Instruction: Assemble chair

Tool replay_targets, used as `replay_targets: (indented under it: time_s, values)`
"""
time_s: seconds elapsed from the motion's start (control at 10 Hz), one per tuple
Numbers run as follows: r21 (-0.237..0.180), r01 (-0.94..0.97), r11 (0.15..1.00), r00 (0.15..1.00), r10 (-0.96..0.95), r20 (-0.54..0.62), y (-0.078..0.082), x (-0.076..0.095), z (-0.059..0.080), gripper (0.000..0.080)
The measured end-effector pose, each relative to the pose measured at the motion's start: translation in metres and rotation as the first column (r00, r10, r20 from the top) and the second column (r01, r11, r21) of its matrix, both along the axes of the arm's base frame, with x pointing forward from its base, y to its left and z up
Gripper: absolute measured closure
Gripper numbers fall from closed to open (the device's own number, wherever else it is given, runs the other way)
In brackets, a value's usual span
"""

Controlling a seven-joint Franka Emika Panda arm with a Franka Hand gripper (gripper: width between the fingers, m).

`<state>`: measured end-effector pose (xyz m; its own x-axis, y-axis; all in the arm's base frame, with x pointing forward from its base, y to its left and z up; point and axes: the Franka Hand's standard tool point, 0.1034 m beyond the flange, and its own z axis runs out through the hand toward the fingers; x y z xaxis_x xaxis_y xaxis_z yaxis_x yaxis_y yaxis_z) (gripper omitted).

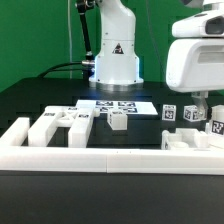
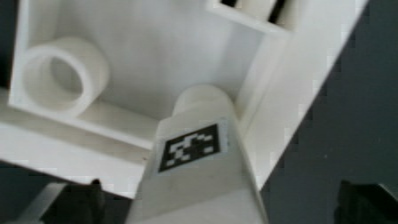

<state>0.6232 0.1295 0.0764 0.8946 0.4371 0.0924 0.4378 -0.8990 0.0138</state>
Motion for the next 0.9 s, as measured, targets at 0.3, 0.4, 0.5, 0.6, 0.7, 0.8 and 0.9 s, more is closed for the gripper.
replay_targets:
  time_s: [0.3, 0.4, 0.5, 0.6, 0.7, 0.8, 0.9]
  values:
    - [-0.026, -0.150, 0.988, 0.989, 0.150, 0.002, -0.0031, 0.0006, 0.0001, 0.0151]
    - [-0.025, -0.147, 0.989, 0.989, 0.147, 0.002, -0.0031, 0.0005, 0.0000, 0.0279]
    - [-0.025, -0.147, 0.989, 0.989, 0.147, 0.002, -0.0032, 0.0005, -0.0001, 0.0421]
    - [-0.024, -0.133, 0.991, 0.991, 0.133, 0.002, -0.0031, 0.0005, 0.0000, 0.0421]
    - [-0.022, -0.117, 0.993, 0.993, 0.117, 0.002, -0.0032, 0.0005, 0.0000, 0.0511]
    - [-0.020, -0.099, 0.995, 0.995, 0.099, 0.002, -0.0031, 0.0005, -0.0001, 0.0511]
    - [-0.014, -0.034, 0.999, 0.999, 0.034, 0.001, -0.0030, 0.0004, -0.0002, 0.0511]
